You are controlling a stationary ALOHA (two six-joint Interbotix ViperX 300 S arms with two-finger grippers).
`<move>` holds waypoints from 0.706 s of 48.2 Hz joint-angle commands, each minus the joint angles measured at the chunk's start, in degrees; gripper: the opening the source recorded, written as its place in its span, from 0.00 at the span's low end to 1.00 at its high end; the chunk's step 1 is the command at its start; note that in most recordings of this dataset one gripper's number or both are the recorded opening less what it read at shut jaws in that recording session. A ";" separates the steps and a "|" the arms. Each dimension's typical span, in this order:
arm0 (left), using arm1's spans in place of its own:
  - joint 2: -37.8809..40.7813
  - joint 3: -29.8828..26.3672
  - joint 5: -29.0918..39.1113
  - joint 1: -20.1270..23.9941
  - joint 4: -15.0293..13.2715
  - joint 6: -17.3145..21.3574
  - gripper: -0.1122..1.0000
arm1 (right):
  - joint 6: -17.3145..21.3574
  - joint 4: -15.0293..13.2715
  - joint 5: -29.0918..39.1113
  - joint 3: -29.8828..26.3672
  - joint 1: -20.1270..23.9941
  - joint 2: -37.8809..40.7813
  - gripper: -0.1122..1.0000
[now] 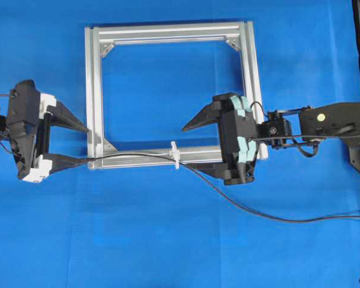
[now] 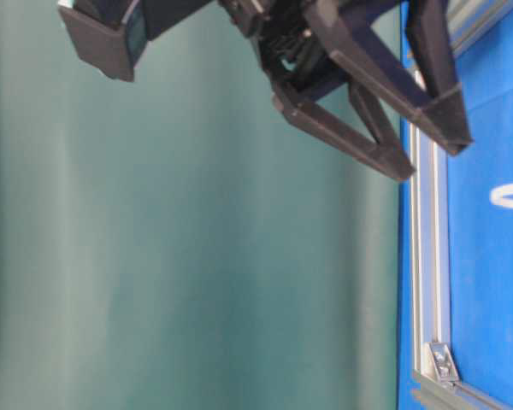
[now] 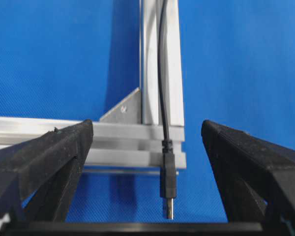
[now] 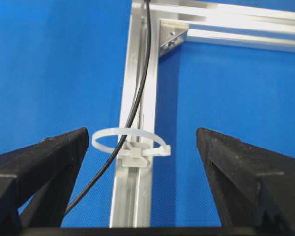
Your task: Insert the wire through the string loop located in the center.
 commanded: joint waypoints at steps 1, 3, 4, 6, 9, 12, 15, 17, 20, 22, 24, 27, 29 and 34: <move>-1.76 -0.44 0.44 0.53 0.26 0.09 0.90 | 0.00 -0.18 0.53 -0.53 -0.09 -2.11 0.98; -2.20 -0.35 0.79 0.62 0.18 0.09 0.90 | -0.09 -0.18 0.79 -0.35 -0.09 -2.37 0.97; -2.29 -0.44 0.97 0.62 0.18 0.09 0.90 | -0.09 -0.18 0.79 -0.35 -0.09 -2.46 0.98; -2.55 -0.35 1.23 0.70 0.26 0.09 0.90 | -0.09 -0.18 0.88 -0.26 -0.09 -2.64 0.97; -2.90 -0.44 1.41 0.70 0.18 0.09 0.90 | -0.09 -0.18 0.79 -0.26 -0.09 -2.81 0.97; -2.90 -0.44 1.41 0.70 0.18 0.09 0.90 | -0.09 -0.18 0.88 -0.26 -0.09 -2.81 0.98; -2.90 -0.44 1.49 0.70 0.18 0.09 0.90 | -0.09 -0.18 0.88 -0.26 -0.09 -2.81 0.98; -2.90 -0.44 1.49 0.70 0.18 0.09 0.90 | -0.09 -0.18 0.88 -0.26 -0.09 -2.81 0.98; -2.90 -0.44 1.49 0.70 0.18 0.09 0.90 | -0.09 -0.18 0.79 -0.26 -0.09 -2.72 0.98; -2.90 -0.44 1.49 0.70 0.26 0.09 0.90 | -0.09 -0.18 0.88 -0.26 -0.09 -2.81 0.98; -2.90 -0.44 1.49 0.70 0.18 0.09 0.90 | -0.09 -0.18 0.88 -0.26 -0.09 -2.72 0.97; -2.90 -0.35 1.49 0.70 0.18 0.09 0.90 | -0.09 -0.18 0.88 -0.26 -0.09 -2.72 0.97; -2.90 -0.44 1.49 0.70 0.26 0.09 0.90 | -0.09 -0.18 0.88 -0.26 -0.09 -2.72 0.97; -2.81 -0.44 1.49 0.70 0.26 0.09 0.90 | -0.09 -0.18 0.88 -0.26 -0.09 -2.81 0.98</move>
